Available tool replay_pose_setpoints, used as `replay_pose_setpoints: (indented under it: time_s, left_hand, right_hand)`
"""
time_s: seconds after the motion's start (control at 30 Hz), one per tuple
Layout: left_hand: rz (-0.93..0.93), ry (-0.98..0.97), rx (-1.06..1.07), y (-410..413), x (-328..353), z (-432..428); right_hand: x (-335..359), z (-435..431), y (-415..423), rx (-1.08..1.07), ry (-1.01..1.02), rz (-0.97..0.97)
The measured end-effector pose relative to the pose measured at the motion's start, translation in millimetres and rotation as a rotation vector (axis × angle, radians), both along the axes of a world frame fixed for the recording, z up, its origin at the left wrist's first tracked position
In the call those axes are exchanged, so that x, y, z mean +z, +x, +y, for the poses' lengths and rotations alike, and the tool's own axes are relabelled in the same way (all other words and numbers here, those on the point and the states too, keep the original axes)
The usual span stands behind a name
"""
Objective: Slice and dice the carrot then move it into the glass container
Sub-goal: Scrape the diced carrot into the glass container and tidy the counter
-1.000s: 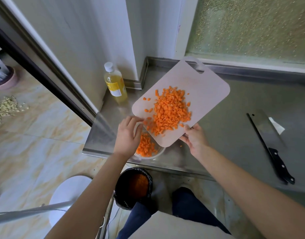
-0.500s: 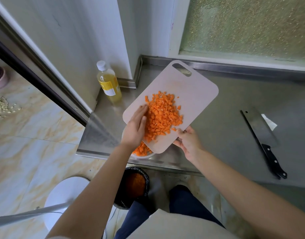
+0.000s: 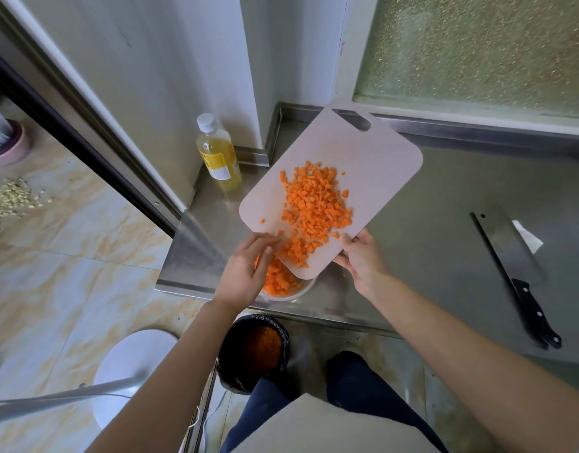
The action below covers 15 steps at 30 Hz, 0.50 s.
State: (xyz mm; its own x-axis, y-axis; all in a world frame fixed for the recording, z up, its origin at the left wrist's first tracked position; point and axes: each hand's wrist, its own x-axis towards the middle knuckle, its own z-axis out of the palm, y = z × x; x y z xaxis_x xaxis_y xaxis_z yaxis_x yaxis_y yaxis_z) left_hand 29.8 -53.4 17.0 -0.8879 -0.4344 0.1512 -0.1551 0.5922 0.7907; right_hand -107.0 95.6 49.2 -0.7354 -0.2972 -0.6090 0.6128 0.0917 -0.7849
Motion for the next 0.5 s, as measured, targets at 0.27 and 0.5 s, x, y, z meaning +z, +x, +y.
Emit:
replay_pose_setpoints:
  time_s: [0.27,0.5]
  left_hand:
    - [-0.022,-0.112,0.049,-72,27,-18]
    - [-0.019,-0.012,-0.016,-88,15,-11]
  right_hand:
    - [1,11,4,0.076,-0.038,0.012]
    - [-4,14,2,0.062,-0.066,0.003]
